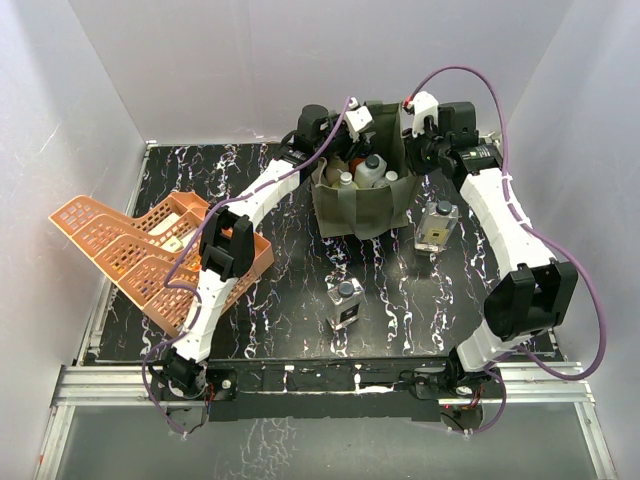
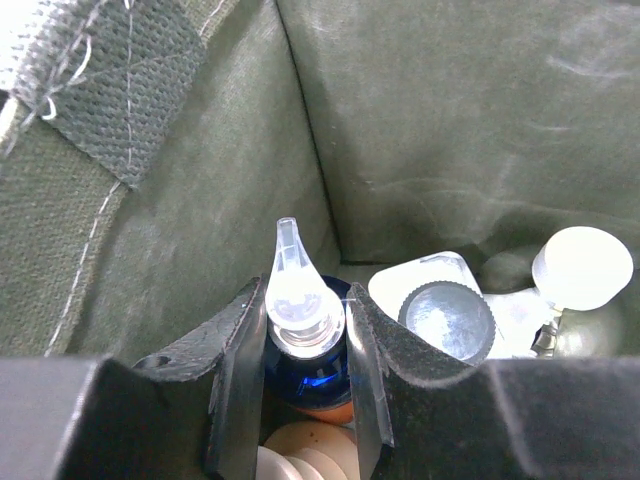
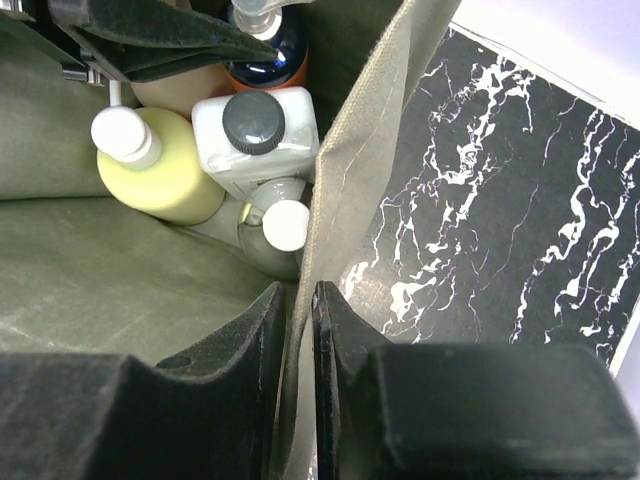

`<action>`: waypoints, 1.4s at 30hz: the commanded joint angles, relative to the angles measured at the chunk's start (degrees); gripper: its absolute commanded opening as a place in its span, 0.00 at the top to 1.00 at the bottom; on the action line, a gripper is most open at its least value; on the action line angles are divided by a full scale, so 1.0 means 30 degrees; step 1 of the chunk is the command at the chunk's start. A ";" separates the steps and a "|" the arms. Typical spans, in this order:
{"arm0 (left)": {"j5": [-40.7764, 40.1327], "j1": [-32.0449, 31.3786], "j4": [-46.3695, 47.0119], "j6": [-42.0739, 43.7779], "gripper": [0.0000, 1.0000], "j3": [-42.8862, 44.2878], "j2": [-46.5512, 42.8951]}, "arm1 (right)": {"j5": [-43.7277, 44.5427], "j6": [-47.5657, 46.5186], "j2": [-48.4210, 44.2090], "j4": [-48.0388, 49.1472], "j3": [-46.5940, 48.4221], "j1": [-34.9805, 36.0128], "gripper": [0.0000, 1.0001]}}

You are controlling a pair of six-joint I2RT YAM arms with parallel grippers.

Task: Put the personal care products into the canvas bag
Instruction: Place the care product in the canvas bag.

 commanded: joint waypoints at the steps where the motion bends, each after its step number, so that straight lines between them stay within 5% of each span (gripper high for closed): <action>1: 0.1293 -0.0084 0.0868 0.0745 0.99 -0.0403 -0.0557 | -0.0969 -0.0077 0.0596 0.0697 0.1754 -0.0097 0.80; 11: 0.0740 -0.0103 0.0611 0.1305 0.79 -0.1104 -0.0821 | -0.2055 0.0254 0.1886 0.0376 0.3605 -0.0079 0.78; 42: -0.0162 -0.0101 0.1703 0.1326 0.61 -0.3281 -0.2087 | -0.2125 0.0134 0.2487 0.0376 0.4087 0.0079 0.77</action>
